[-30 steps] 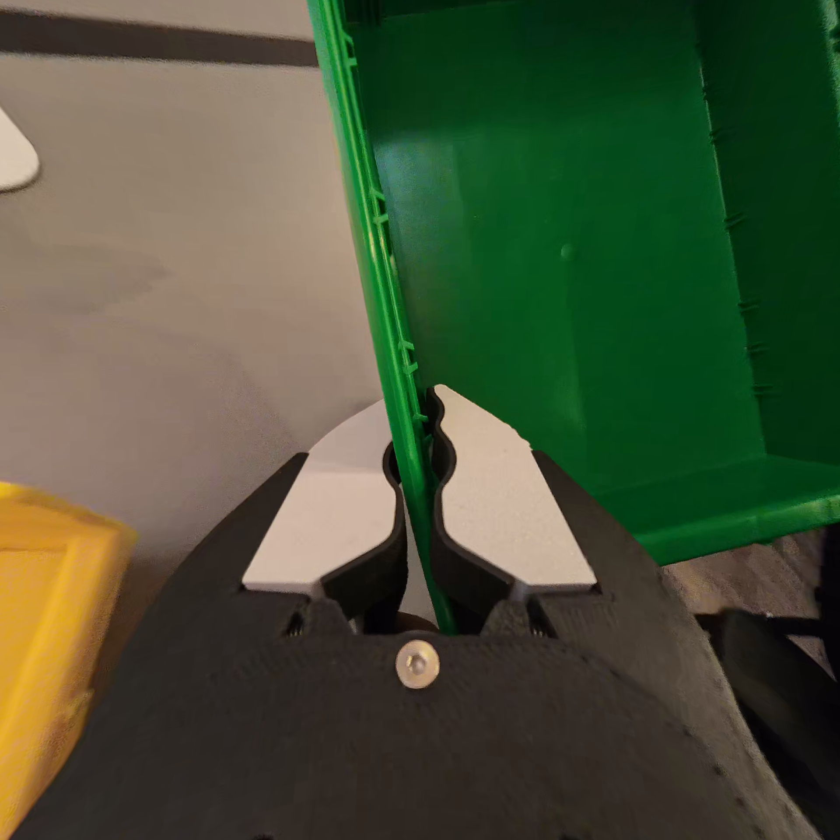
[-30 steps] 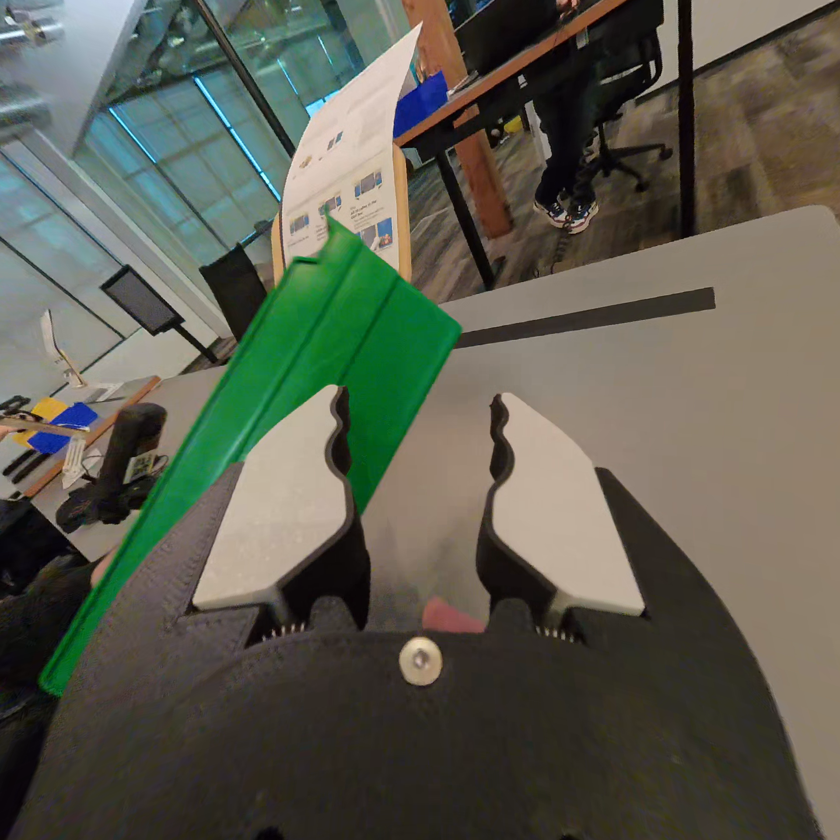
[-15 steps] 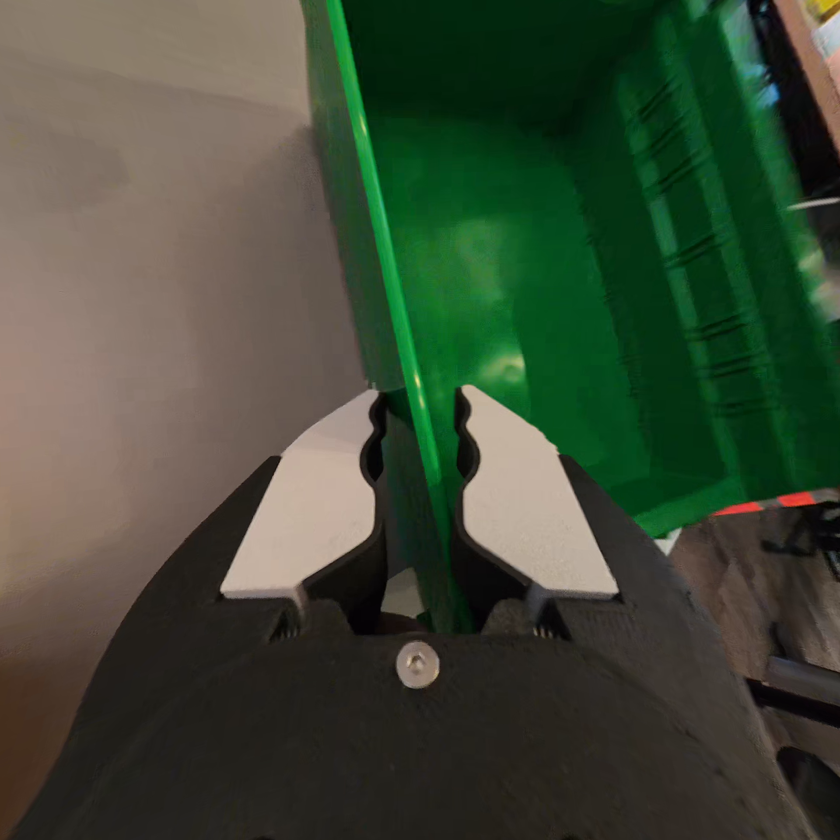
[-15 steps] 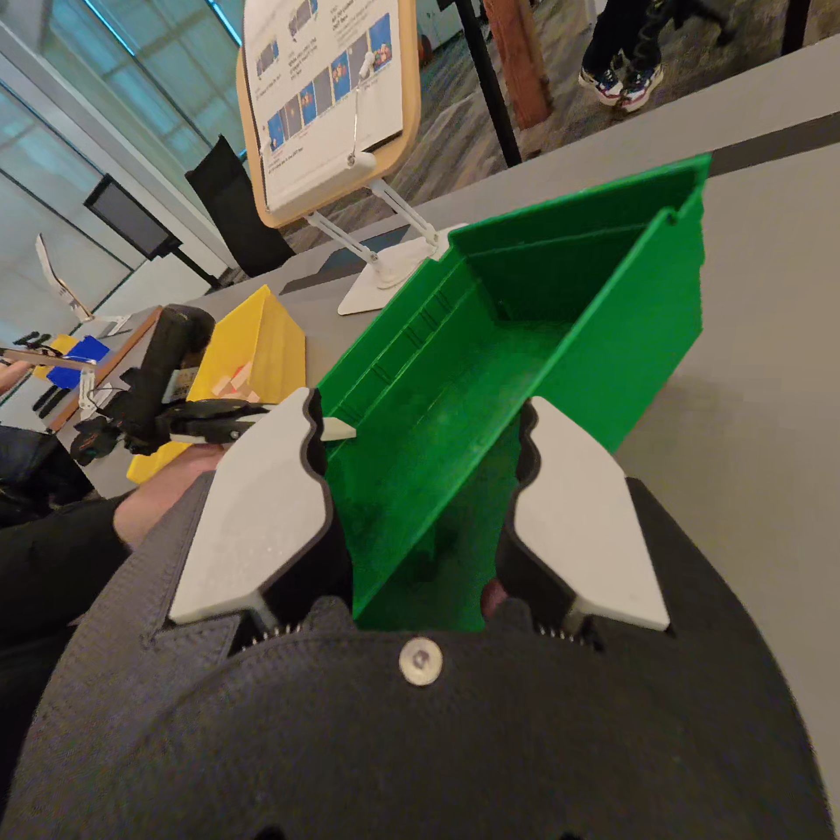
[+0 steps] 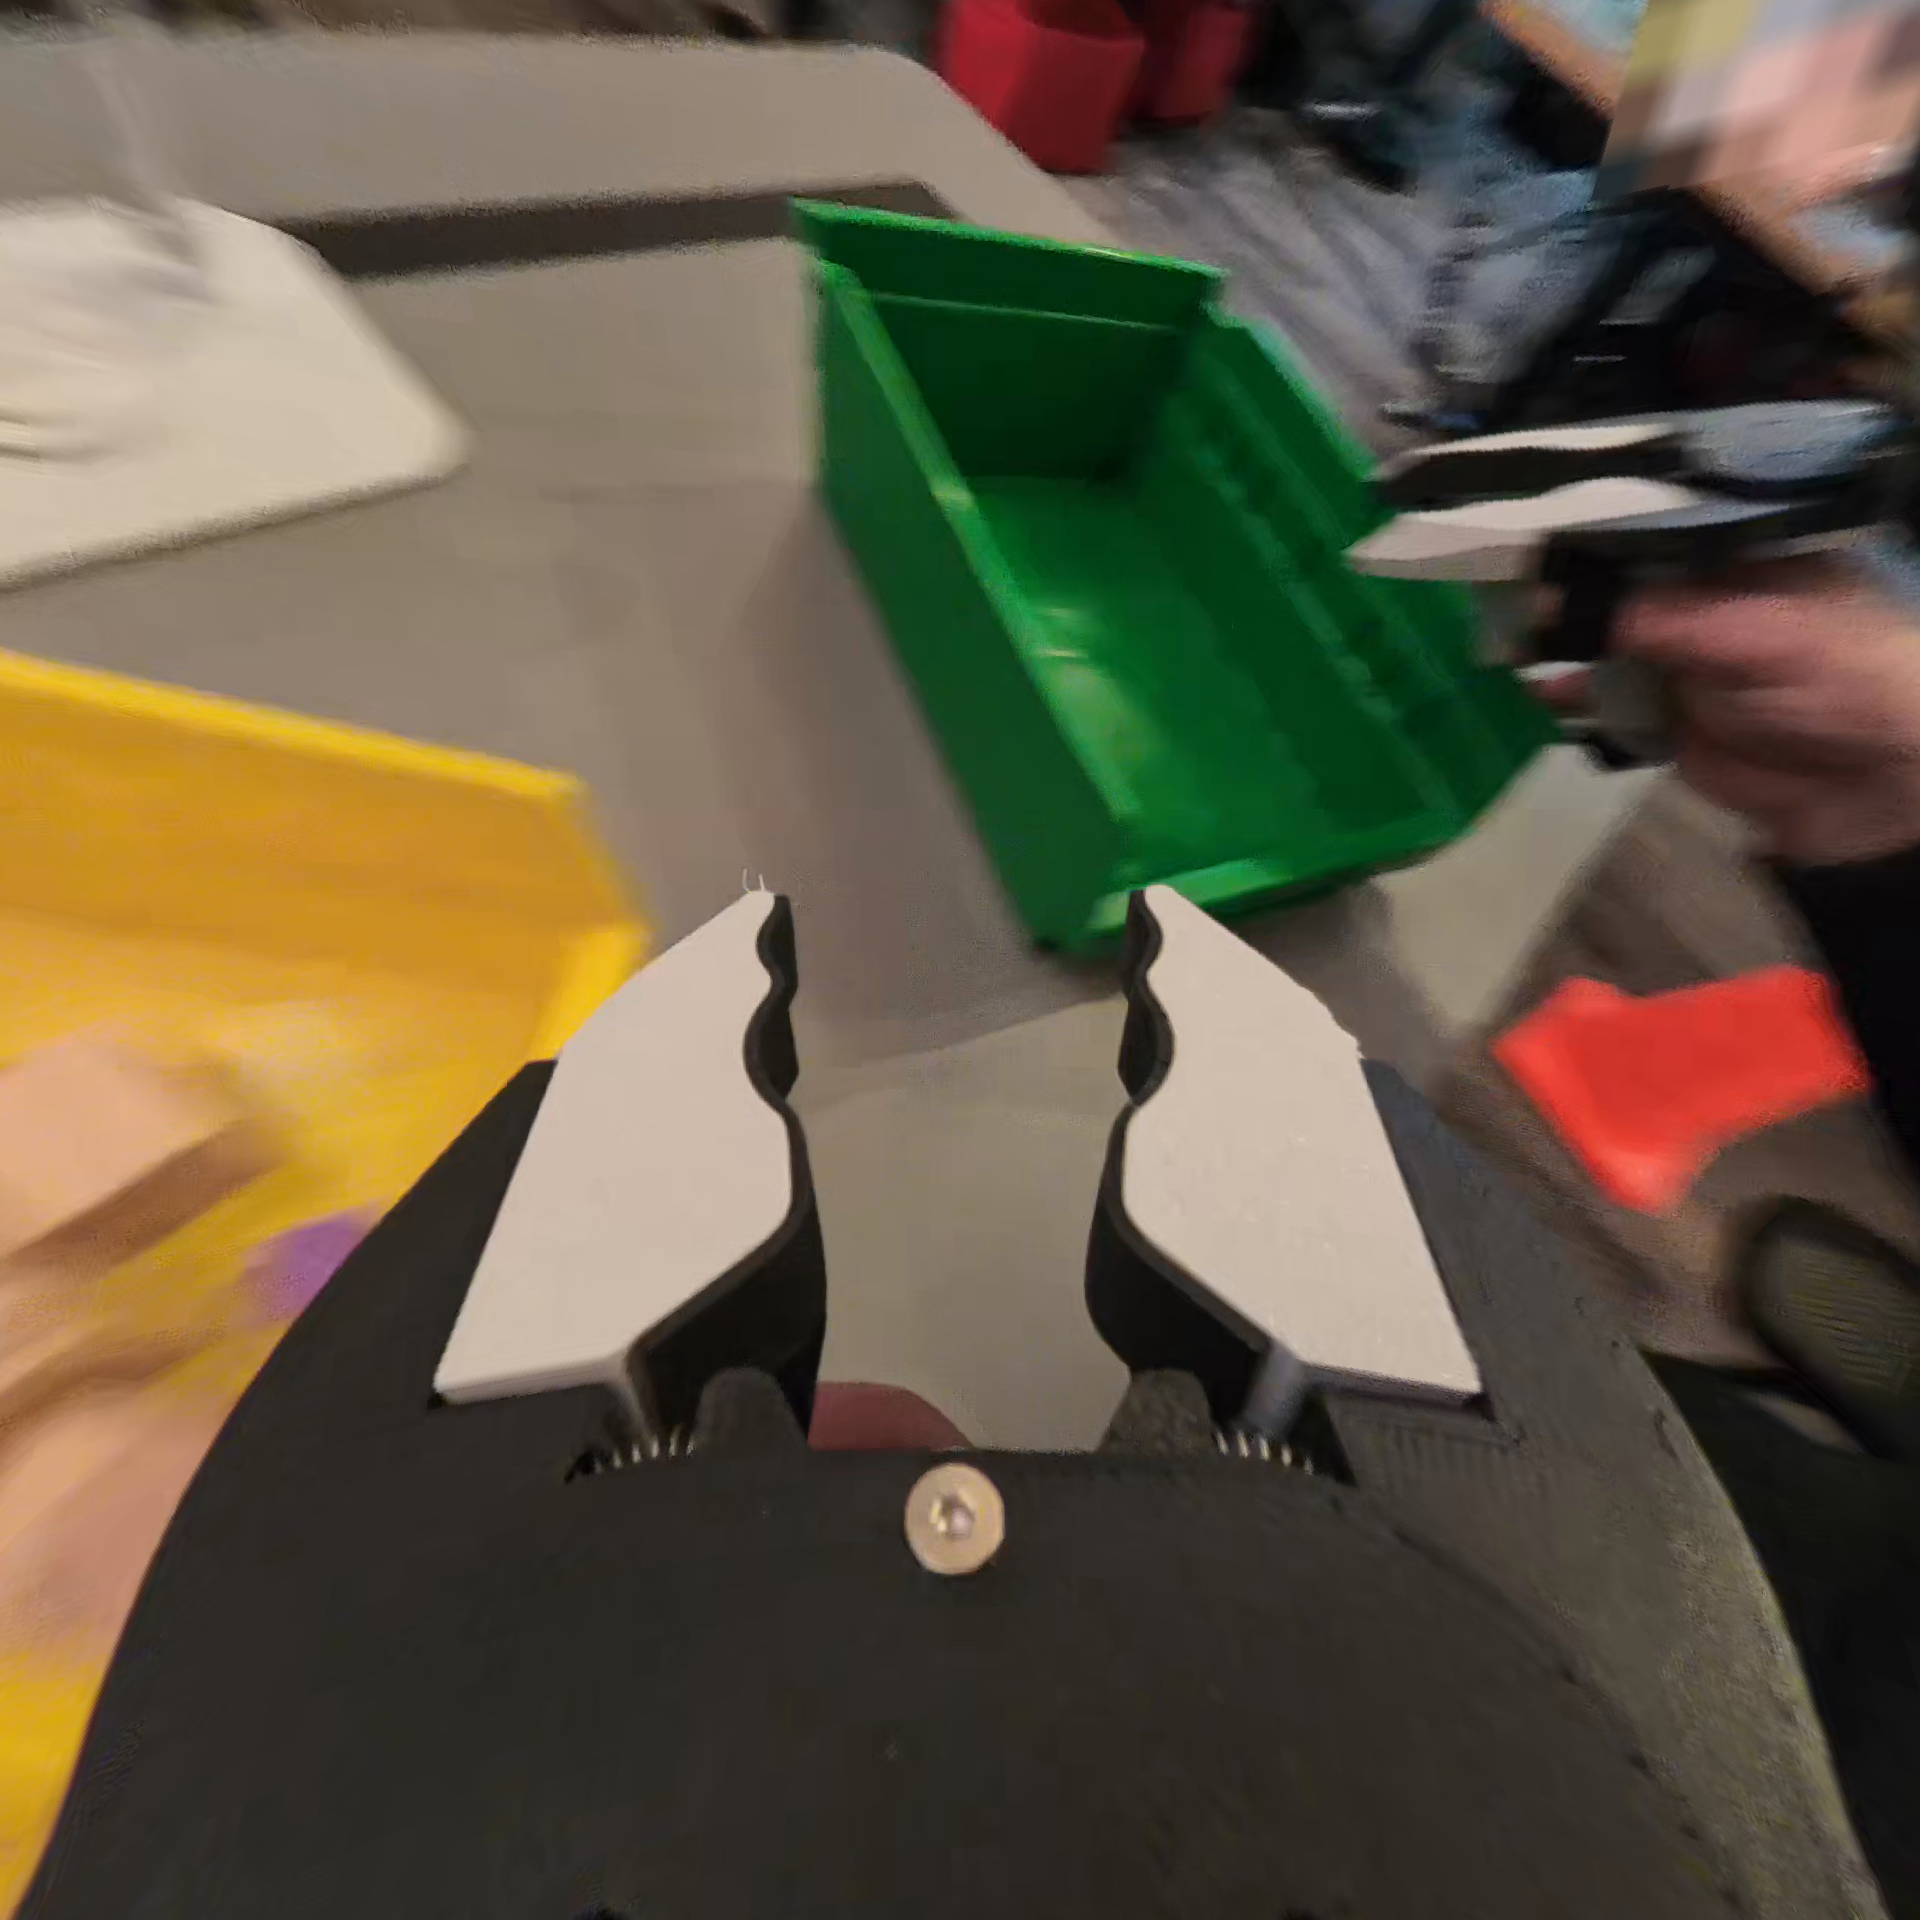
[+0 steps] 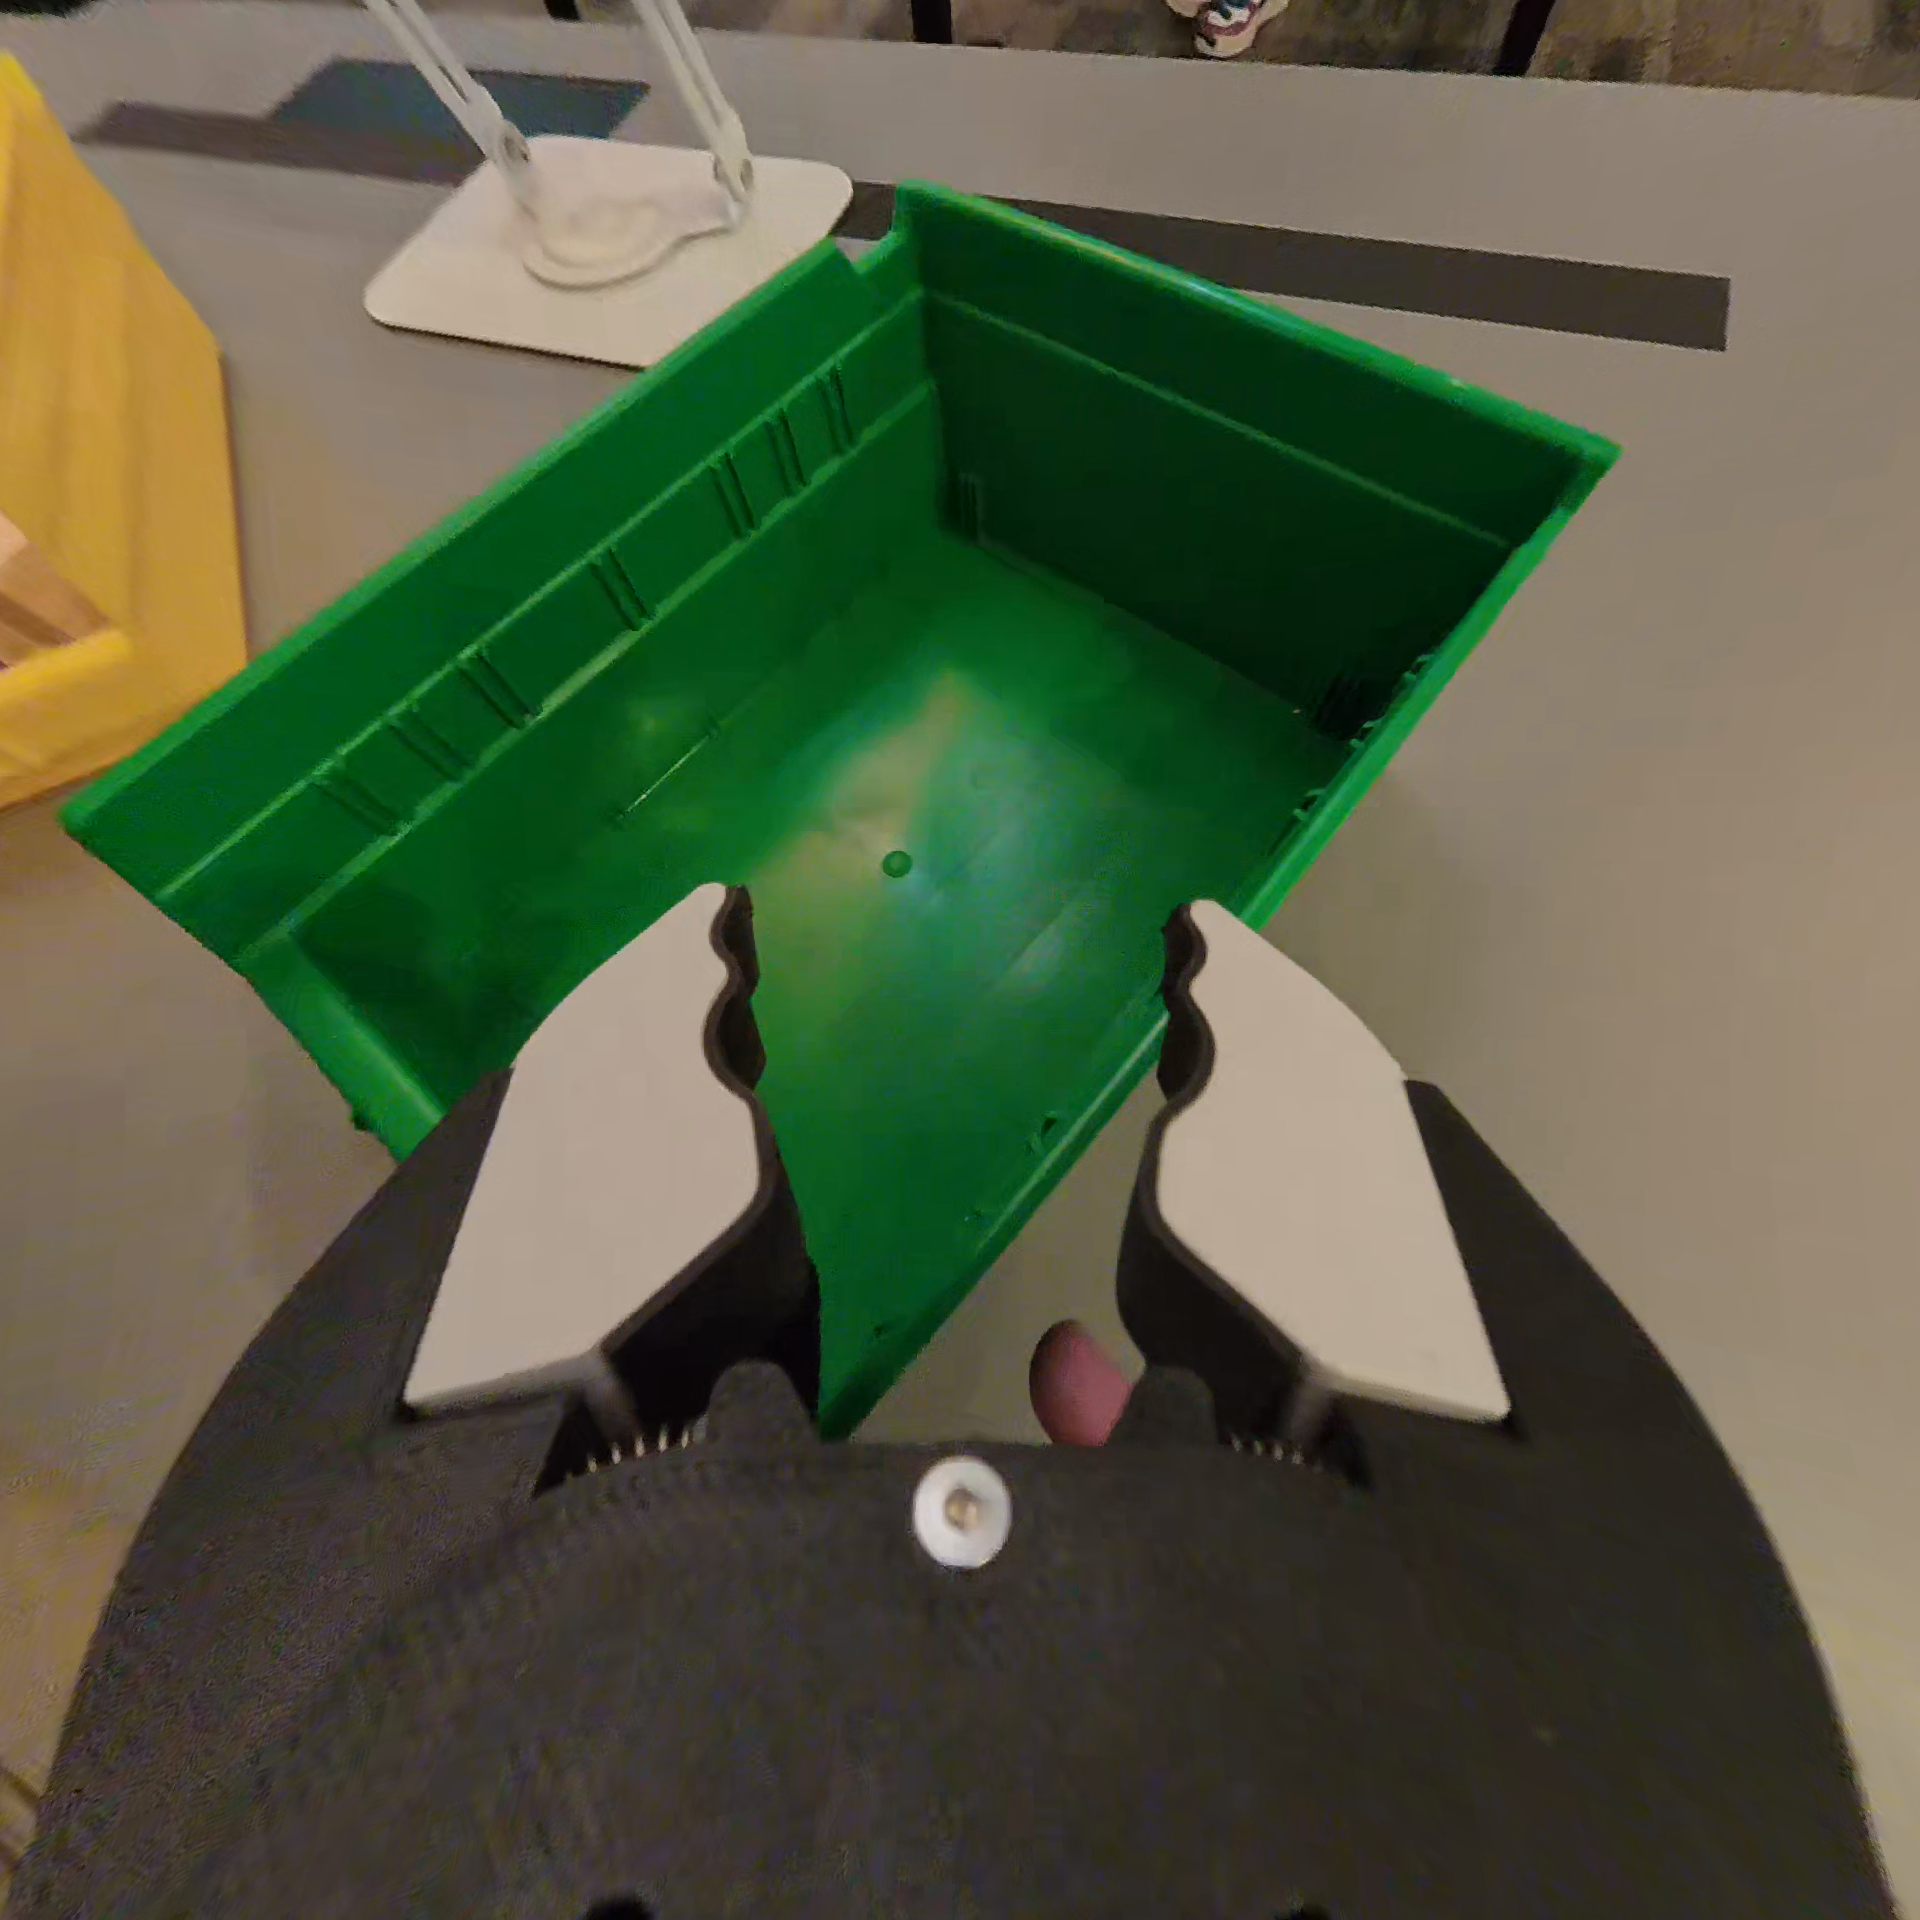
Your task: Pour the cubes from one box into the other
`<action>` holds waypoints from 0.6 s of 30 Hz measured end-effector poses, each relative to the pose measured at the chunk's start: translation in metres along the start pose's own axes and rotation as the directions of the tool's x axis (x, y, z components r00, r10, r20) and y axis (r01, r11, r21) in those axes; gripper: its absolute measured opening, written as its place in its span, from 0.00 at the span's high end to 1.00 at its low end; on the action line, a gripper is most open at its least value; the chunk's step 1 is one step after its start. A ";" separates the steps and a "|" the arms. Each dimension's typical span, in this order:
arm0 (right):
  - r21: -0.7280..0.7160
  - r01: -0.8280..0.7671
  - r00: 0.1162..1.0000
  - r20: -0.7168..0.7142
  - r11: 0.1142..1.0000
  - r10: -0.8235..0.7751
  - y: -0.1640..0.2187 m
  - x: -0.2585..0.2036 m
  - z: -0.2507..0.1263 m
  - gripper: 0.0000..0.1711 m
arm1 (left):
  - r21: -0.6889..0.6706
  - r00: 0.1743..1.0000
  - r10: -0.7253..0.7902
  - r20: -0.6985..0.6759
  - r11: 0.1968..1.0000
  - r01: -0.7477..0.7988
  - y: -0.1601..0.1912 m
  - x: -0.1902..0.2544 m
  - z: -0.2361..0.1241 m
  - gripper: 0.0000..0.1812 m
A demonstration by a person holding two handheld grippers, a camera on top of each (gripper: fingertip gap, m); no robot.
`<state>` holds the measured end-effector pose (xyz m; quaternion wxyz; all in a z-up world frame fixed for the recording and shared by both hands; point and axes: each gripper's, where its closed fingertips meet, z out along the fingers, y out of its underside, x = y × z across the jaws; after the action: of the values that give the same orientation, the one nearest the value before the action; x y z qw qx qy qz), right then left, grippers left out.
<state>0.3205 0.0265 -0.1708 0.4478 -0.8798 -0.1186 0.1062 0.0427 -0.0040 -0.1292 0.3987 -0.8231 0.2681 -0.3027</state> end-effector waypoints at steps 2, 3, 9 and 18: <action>-0.034 0.046 0.998 -0.042 0.998 -0.047 0.002 0.003 0.004 0.61 | 0.048 0.957 0.076 0.281 0.995 -0.093 0.000 -0.049 -0.048 0.64; -0.045 0.076 0.994 -0.080 0.996 -0.079 0.001 0.007 0.005 0.61 | 0.057 0.910 0.096 0.404 0.990 -0.130 0.000 -0.070 -0.073 0.62; -0.118 0.138 0.965 -0.208 0.983 -0.160 0.010 0.029 0.004 0.61 | -0.059 0.731 0.064 0.679 0.998 -0.032 0.065 -0.154 -0.125 0.46; -0.218 0.123 0.968 -0.191 0.968 -0.166 0.031 0.042 0.018 0.68 | 0.022 0.785 -0.160 0.599 0.983 0.183 0.098 -0.178 -0.102 0.62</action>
<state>0.3586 0.0353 -0.2104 0.3718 -0.9163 -0.1457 -0.0318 -0.1688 0.0142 -0.2094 0.4182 -0.9046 0.0584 -0.0576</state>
